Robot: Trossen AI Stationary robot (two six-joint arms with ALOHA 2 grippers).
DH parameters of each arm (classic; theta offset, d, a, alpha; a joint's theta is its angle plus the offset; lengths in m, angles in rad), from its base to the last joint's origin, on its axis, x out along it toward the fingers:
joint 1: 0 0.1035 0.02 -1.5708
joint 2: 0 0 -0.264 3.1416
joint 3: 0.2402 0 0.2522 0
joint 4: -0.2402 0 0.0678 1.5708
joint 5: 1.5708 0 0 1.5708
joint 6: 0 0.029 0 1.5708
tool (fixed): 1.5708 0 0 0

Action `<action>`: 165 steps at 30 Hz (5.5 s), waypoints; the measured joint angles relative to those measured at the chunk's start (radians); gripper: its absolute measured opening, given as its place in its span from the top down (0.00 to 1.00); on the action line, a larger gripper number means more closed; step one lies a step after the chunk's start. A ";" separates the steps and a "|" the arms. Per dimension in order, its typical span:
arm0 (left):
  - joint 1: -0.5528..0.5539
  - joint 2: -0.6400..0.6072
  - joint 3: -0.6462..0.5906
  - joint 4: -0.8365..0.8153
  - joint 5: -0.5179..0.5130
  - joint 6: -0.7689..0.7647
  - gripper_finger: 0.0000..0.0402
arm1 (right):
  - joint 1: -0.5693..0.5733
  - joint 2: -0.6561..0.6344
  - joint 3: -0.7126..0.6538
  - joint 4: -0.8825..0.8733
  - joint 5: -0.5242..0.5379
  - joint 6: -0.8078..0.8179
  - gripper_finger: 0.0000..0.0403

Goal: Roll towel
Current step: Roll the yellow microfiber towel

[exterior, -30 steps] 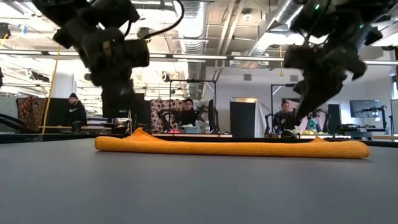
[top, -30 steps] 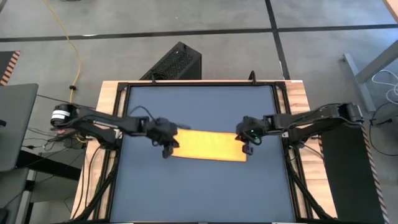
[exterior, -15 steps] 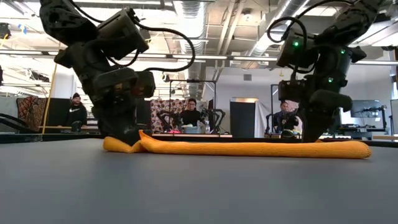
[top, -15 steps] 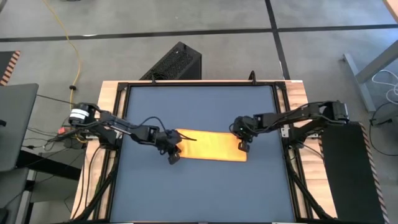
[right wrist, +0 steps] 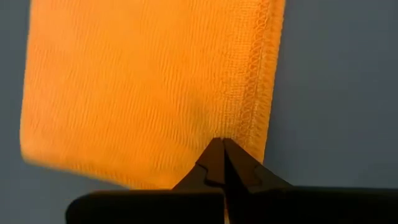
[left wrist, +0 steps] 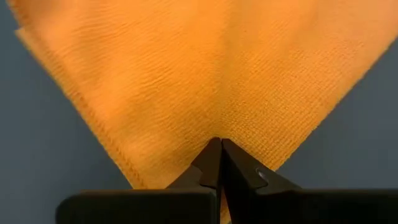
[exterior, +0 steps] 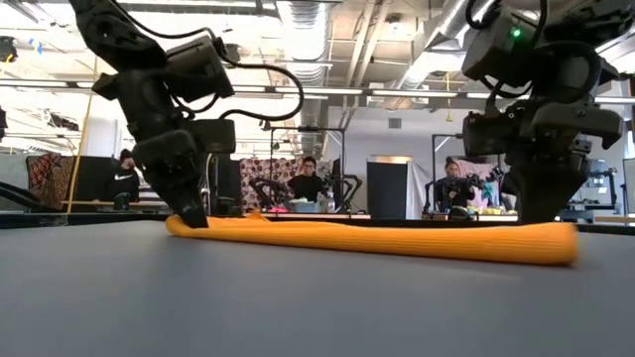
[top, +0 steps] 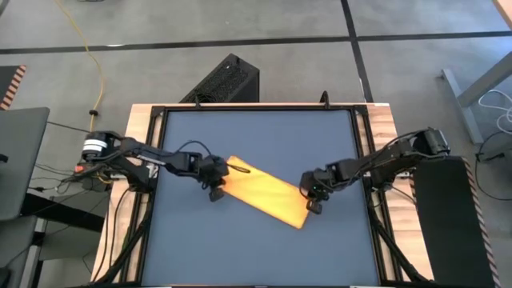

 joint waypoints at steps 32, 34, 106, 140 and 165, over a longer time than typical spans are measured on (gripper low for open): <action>-0.024 -0.038 0.164 0.205 0.054 0.034 1.00 | -0.250 0.121 0.113 0.150 -0.067 -0.598 0.96; -0.092 -0.038 0.097 0.364 -0.046 -0.086 1.00 | -0.243 0.152 0.113 0.150 -0.069 -0.607 0.96; -1.034 0.142 0.204 0.055 -0.680 -0.405 0.61 | 0.258 0.598 0.496 0.629 0.200 -0.993 0.54; -0.939 0.237 0.211 0.212 -0.693 -0.293 0.60 | 0.182 0.692 0.511 0.648 0.159 -0.697 0.97; -0.839 0.237 0.212 0.347 -0.709 -0.183 0.60 | 0.084 0.645 0.499 0.572 -0.240 0.002 0.97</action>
